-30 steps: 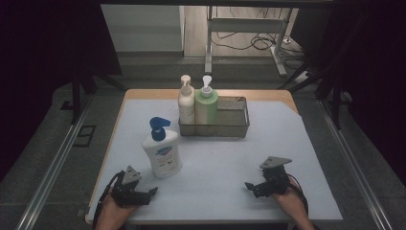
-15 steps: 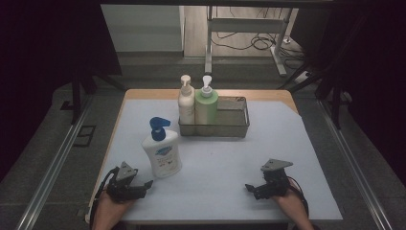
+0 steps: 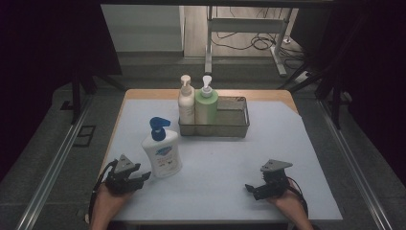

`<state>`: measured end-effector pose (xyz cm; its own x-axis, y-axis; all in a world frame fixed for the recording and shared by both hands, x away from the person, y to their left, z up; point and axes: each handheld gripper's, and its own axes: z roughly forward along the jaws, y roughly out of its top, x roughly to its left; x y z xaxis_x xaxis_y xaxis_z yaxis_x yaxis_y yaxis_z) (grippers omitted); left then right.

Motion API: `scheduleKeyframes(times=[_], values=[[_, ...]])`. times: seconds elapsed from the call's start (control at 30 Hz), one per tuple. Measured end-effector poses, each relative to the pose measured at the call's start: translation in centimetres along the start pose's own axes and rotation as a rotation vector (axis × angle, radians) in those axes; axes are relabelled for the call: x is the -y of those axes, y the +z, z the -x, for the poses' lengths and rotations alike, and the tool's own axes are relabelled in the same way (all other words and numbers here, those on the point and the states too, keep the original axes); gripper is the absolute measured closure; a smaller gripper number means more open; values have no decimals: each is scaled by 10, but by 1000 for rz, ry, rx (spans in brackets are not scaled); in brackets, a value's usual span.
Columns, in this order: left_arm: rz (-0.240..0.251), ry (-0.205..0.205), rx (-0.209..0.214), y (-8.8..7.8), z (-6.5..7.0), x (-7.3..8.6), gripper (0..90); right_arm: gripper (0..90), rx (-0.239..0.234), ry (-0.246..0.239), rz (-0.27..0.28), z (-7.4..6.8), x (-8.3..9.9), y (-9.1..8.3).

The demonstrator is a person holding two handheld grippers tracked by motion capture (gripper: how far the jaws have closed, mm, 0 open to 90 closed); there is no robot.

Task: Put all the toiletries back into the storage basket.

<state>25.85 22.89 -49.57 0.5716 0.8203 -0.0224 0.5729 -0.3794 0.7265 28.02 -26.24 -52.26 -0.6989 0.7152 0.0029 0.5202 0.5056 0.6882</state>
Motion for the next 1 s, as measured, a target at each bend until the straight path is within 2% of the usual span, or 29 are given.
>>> scheduleKeyframes(times=[0.1, 0.27, 0.4, 0.47, 0.63, 0.73, 1.0], values=[[9, 0, 11, 1, -3, -7, 558, 0, -1, 0, 0, 0, 0, 0], [-3, 9, 24, 5, -7, -15, 699, 0, -1, 1, 1, 0, 0, 0], [-14, 2, 41, 13, -11, -19, 815, 0, -3, 2, 2, 0, 0, 0], [-2, -11, 52, 16, -13, -19, 848, 0, -3, 2, 2, 0, 0, 0], [9, -19, 83, 25, -13, -19, 868, 0, -2, 2, 2, 0, 0, 0], [6, -16, 80, 27, -12, -19, 887, 0, -2, 2, 2, 0, 0, 0], [34, -54, 88, 28, -12, -16, 893, 0, -2, 3, 2, 0, 0, 0]])
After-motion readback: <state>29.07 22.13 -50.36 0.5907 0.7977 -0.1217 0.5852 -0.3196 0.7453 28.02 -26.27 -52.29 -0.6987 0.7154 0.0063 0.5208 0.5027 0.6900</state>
